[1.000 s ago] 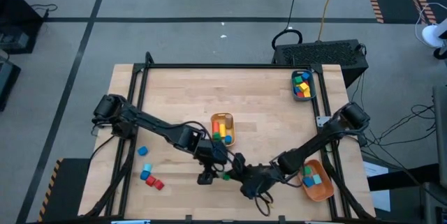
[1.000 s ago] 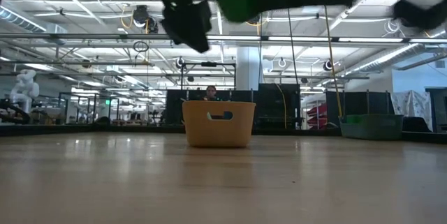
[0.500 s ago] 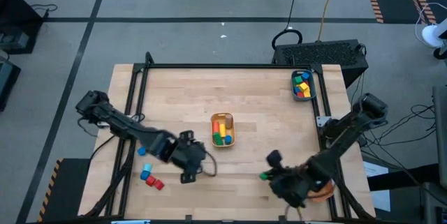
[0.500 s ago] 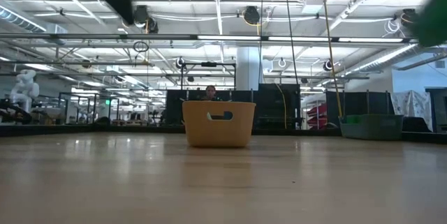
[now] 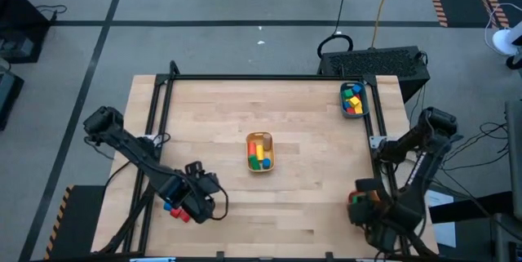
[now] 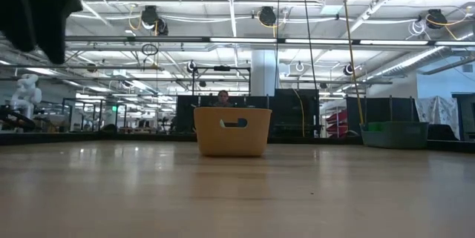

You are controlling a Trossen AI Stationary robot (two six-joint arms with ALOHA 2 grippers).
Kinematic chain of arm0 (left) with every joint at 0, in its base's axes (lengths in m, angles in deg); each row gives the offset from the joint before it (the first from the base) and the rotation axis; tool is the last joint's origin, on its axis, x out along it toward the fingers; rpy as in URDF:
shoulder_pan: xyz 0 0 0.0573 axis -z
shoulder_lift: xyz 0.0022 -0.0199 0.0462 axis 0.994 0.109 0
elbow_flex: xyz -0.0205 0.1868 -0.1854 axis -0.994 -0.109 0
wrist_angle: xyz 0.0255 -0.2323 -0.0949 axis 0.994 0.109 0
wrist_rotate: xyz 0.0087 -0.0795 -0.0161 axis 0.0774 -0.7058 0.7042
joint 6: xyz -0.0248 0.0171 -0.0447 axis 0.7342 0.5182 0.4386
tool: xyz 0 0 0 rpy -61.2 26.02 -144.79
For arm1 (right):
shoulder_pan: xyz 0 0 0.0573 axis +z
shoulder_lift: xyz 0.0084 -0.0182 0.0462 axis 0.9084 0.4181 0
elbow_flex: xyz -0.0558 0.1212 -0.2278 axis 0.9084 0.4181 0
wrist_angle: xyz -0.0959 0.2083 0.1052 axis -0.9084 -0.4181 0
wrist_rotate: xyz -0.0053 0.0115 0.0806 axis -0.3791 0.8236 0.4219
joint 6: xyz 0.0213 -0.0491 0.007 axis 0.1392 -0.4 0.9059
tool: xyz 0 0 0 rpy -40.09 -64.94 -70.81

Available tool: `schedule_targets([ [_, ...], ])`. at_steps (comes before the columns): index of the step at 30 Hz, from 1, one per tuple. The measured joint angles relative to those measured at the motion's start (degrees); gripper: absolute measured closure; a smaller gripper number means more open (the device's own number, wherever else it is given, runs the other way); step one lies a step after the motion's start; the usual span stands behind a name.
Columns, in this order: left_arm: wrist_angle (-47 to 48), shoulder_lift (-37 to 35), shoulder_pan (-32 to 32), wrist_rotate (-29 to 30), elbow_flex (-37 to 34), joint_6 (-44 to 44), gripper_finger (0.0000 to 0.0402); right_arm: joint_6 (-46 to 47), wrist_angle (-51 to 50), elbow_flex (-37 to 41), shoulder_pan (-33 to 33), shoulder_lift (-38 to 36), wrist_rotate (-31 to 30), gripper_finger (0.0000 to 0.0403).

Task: Sort blocks by size
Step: Put the green half-circle block into the orange bin

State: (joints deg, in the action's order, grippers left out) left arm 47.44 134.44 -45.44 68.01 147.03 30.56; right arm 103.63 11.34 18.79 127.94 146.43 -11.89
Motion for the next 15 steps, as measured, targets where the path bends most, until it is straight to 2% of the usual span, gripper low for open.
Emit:
schedule_targets([
  [4,0.77,-0.01,0.51,0.00,-1.31,1.71,0.0124,6.61,-1.68,0.00,2.21,0.00,2.40,0.0349],
  [11,2.62,0.00,1.24,0.02,-1.74,2.91,0.0124,18.55,-7.00,0.02,5.45,0.07,3.22,0.0346],
  [15,5.55,0.00,2.05,0.43,-1.74,5.49,0.0124,25.42,-9.77,0.04,6.10,0.07,5.14,0.0322],
])
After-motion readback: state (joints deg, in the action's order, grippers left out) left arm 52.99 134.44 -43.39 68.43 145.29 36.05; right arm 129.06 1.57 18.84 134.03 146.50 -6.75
